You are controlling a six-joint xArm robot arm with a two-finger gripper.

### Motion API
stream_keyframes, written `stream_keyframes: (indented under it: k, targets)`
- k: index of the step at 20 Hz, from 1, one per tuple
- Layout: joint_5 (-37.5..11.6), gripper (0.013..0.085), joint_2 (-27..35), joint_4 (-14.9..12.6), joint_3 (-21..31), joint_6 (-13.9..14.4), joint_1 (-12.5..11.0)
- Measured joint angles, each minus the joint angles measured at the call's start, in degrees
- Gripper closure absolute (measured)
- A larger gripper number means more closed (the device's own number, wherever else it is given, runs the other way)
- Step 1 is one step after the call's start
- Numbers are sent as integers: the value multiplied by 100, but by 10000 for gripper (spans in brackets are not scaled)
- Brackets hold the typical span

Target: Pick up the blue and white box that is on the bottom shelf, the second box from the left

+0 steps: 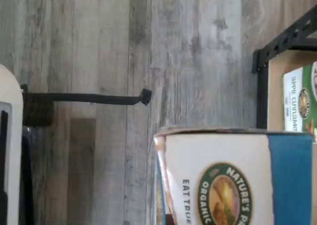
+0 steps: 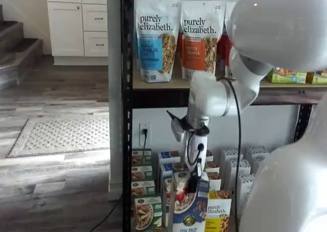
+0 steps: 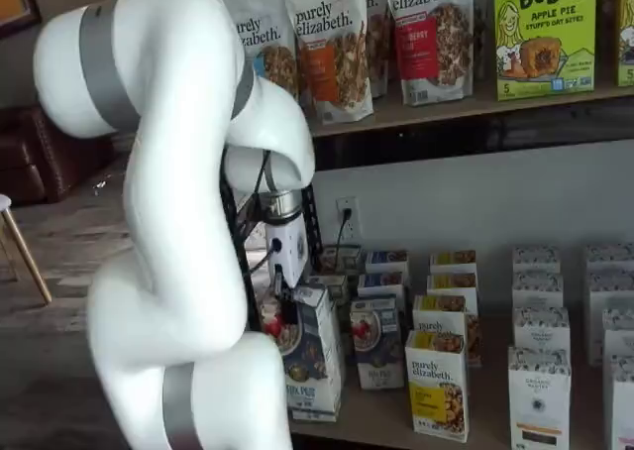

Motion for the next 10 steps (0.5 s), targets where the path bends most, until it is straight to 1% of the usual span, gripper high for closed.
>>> stream_keyframes:
  k: [1, 5, 10]
  targets:
    - [175, 530, -220, 24, 21, -33, -36]
    - [637, 530, -753, 109, 45, -146, -145]
    - [1171, 530, -1181, 150, -19, -231, -263]
